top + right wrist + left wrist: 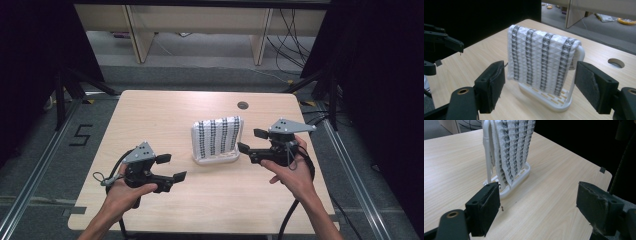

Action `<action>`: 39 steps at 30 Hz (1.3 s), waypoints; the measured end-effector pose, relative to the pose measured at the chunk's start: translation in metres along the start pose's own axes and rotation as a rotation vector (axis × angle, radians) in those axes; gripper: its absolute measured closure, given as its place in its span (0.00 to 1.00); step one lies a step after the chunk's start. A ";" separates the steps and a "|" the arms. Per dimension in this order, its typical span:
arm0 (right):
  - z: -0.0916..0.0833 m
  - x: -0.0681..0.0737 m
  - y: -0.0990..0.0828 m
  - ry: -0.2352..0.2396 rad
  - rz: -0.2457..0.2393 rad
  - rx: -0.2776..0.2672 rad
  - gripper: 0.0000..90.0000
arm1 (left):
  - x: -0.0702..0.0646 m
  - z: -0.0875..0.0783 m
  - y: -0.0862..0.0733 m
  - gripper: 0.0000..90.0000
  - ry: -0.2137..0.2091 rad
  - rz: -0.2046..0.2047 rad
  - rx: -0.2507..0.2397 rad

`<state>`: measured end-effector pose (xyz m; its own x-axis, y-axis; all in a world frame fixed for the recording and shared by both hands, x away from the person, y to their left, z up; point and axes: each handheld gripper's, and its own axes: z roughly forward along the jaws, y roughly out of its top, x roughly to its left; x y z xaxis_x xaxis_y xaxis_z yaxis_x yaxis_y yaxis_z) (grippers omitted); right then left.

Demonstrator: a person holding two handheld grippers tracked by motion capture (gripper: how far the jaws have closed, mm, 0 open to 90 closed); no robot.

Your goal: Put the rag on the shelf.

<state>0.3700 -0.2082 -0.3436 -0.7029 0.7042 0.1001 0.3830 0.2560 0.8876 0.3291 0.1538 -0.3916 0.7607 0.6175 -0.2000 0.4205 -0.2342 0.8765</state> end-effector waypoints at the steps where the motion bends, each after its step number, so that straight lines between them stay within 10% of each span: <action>1: 0.000 0.000 0.000 0.008 -0.014 0.000 0.29 | -0.001 0.000 -0.001 0.21 0.000 0.002 -0.001; 13: -0.003 0.010 -0.015 0.017 -0.018 0.009 0.28 | -0.009 -0.006 -0.022 0.21 0.037 0.074 0.017; 39: -0.010 0.021 -0.058 -0.012 -0.029 0.044 0.26 | -0.010 -0.015 -0.062 0.21 0.035 0.060 0.012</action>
<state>0.3273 -0.2148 -0.3887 -0.7070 0.7038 0.0691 0.3888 0.3052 0.8693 0.2882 0.1730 -0.4373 0.7668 0.6282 -0.1319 0.3811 -0.2802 0.8811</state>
